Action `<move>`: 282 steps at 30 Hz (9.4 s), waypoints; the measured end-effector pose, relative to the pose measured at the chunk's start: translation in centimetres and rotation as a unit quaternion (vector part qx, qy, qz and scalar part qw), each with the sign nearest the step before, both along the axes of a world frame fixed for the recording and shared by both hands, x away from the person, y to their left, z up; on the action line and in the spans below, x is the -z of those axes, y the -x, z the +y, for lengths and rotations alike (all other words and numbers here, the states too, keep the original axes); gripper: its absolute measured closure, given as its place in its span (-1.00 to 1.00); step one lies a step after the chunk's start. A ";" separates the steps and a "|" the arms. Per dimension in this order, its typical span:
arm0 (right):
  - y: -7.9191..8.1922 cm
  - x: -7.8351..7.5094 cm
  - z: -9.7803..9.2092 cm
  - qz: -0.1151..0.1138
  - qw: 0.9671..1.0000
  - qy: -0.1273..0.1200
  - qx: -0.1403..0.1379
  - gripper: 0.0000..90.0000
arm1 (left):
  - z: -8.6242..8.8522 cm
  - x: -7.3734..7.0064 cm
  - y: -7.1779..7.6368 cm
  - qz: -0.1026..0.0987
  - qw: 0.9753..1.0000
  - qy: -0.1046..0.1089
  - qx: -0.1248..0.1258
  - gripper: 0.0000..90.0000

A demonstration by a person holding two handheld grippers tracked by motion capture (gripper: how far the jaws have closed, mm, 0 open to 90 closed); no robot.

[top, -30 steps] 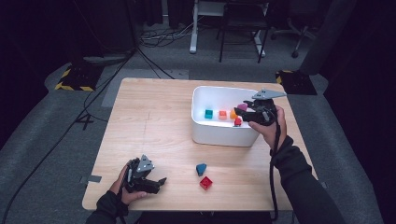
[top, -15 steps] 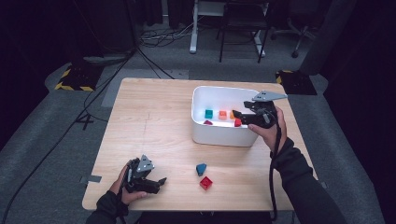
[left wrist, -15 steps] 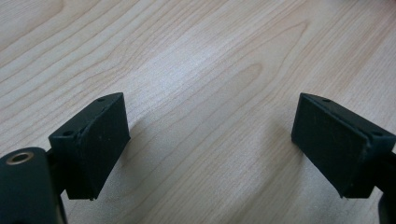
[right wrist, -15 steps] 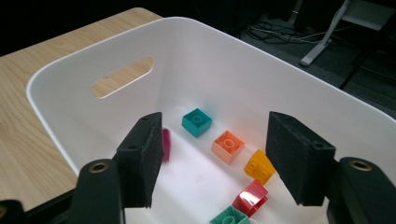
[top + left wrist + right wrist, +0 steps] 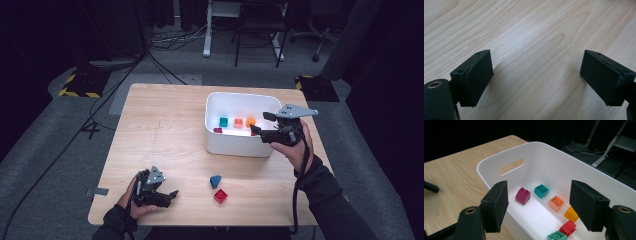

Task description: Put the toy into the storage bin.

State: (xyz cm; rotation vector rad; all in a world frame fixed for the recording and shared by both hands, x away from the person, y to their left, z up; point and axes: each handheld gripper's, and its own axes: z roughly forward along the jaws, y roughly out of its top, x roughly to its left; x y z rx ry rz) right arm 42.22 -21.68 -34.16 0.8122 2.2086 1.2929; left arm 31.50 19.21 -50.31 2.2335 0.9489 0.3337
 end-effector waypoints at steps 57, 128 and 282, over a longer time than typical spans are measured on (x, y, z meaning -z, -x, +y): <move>10.7 16.0 7.6 0.098 0.972 0.075 -0.199 -0.32 | 0.0 0.0 0.0 -0.002 1.000 -0.003 -0.002 -0.74; 7.5 8.1 -4.1 0.046 0.997 0.004 -0.063 0.32 | -0.1 0.0 -0.2 -0.001 1.000 -0.002 0.001 -0.76; 7.9 12.1 8.1 0.065 0.980 0.033 -0.184 -0.36 | -0.1 0.0 0.0 0.003 1.000 0.001 -0.004 -0.76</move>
